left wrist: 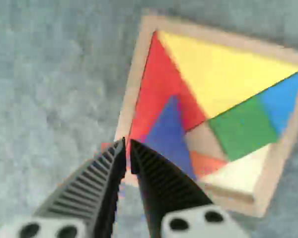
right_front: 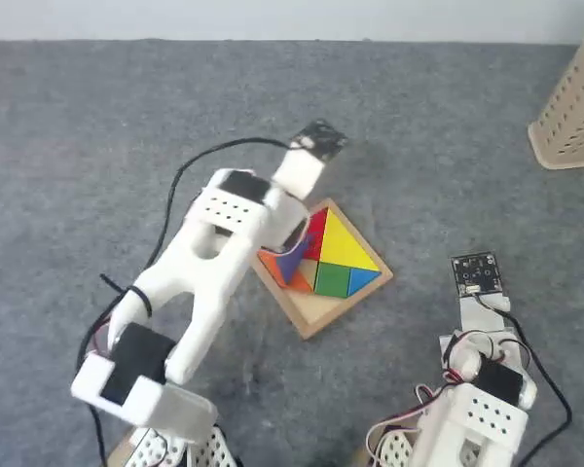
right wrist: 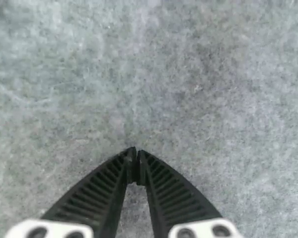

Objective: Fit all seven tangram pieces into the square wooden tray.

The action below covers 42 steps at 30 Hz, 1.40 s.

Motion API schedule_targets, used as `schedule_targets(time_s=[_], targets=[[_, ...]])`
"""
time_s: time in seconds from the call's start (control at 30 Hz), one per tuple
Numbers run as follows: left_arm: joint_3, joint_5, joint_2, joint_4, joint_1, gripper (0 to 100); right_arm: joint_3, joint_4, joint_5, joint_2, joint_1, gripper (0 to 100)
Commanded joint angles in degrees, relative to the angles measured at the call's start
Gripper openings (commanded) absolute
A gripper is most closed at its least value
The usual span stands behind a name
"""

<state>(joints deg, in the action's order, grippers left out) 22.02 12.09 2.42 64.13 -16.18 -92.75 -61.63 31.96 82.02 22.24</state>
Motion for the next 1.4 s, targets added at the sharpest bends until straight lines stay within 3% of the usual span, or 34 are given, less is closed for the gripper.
schedule_targets(time_s=[0.0,0.27,0.6,1.0,1.37], targets=[[4.0,2.3,-3.2,-3.5,2.6,1,0.7,-0.8,1.1,1.3,0.7,0.9],[11.7,2.4,-6.5,-2.3,0.2,1,0.7,-0.8,1.1,1.3,0.8,0.9],[14.4,2.2,-6.2,-6.6,-5.9,1,0.7,-0.8,1.1,1.3,0.8,0.9],[6.5,-1.7,2.5,-6.9,-16.1,1,0.7,-0.8,1.1,1.3,0.8,0.9],[-8.5,-8.1,-1.1,0.1,-17.6,1,0.7,-0.8,1.1,1.3,0.8,0.9]])
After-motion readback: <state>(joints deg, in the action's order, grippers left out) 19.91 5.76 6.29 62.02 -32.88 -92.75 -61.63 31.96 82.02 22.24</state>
